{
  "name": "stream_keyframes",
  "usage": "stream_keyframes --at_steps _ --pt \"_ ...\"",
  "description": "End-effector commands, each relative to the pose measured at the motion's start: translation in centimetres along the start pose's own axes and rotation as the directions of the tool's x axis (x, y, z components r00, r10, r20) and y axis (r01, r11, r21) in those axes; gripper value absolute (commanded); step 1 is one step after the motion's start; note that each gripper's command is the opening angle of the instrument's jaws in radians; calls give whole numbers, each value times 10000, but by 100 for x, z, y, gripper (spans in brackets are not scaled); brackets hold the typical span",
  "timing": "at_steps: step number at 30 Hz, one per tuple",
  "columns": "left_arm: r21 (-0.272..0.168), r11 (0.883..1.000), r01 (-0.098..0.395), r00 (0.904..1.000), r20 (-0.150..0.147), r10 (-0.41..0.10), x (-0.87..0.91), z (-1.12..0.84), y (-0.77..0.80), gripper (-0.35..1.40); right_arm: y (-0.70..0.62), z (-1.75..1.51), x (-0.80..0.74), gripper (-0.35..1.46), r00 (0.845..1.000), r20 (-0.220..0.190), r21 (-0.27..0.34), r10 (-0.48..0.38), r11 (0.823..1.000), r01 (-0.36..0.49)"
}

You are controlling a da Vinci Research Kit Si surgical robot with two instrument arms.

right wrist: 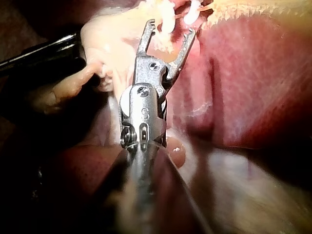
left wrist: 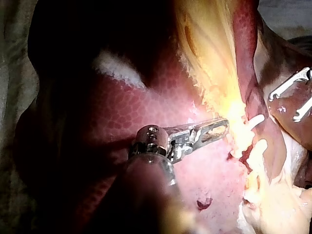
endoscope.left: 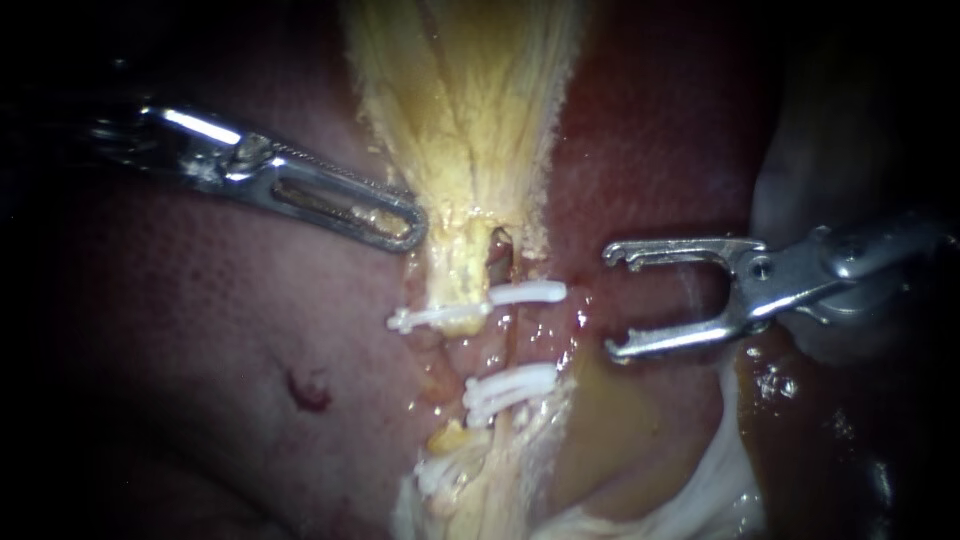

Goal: Going back third clip right tube

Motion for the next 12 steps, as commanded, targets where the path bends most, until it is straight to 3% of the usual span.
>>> stream_keyframes --at_steps 1,12 --pt "-11 10000 65 10000 2 -65 0 0 0 -35 0 0 0 50 10000 -3 -2 3 10000 -3" --pt "-8 10000 61 10000 0 -61 1 0 0 -35 0 0 0 50 10000 -11 57 -56 10000 56"
